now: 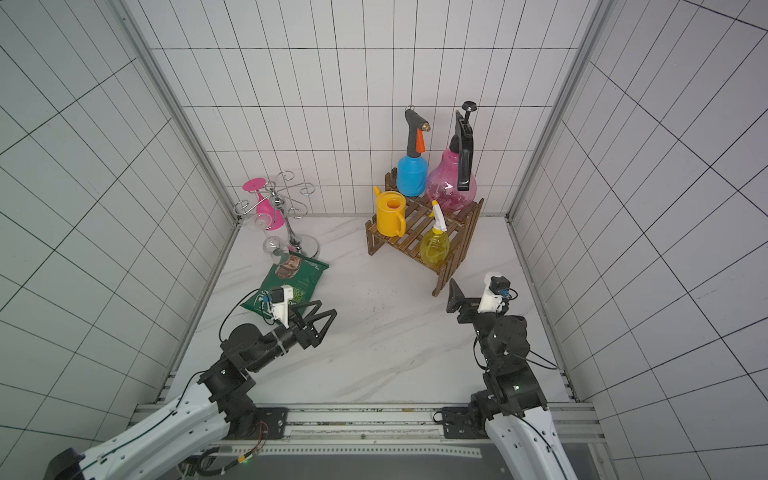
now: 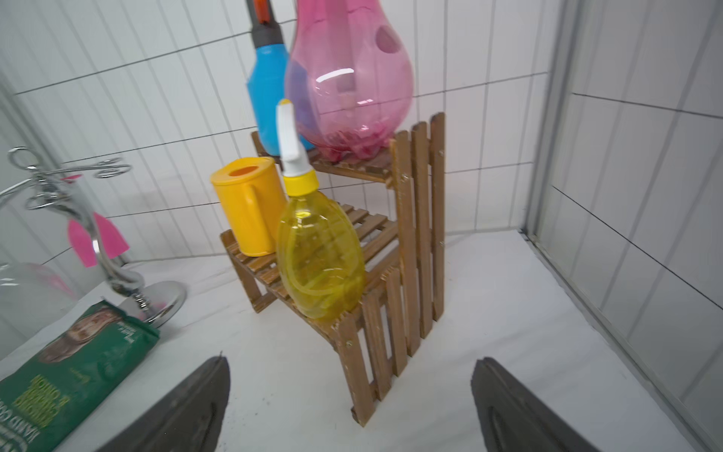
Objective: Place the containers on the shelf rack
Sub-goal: Reset both arms
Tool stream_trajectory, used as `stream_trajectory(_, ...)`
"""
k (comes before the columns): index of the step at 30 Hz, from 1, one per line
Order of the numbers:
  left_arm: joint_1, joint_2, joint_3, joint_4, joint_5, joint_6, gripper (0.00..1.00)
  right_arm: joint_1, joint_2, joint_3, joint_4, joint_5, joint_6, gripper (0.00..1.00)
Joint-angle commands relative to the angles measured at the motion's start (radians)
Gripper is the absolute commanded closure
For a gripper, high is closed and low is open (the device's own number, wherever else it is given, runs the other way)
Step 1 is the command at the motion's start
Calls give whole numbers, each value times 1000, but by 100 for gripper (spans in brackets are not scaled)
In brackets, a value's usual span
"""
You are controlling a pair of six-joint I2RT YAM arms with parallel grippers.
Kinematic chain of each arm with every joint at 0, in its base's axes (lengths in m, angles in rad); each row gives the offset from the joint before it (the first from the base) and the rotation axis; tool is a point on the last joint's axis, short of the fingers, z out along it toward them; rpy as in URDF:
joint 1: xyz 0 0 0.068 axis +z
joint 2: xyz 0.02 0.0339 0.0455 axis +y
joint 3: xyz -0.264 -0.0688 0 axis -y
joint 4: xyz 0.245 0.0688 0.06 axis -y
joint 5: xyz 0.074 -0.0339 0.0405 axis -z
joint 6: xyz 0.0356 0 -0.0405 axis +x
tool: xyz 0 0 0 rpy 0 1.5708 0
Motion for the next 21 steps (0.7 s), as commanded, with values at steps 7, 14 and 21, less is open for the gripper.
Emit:
stream_trajectory(7,-1,-9,-17,30,18,-18,2,-324,150,-117,195,89,231,1)
stream_trajectory(14,0,-2,-30,50,28,-34,1,-482,494,-113,469,19,153,1)
stream_trajectory(21,0,0,-33,51,19,-33,2,-481,872,-96,737,-26,49,1)
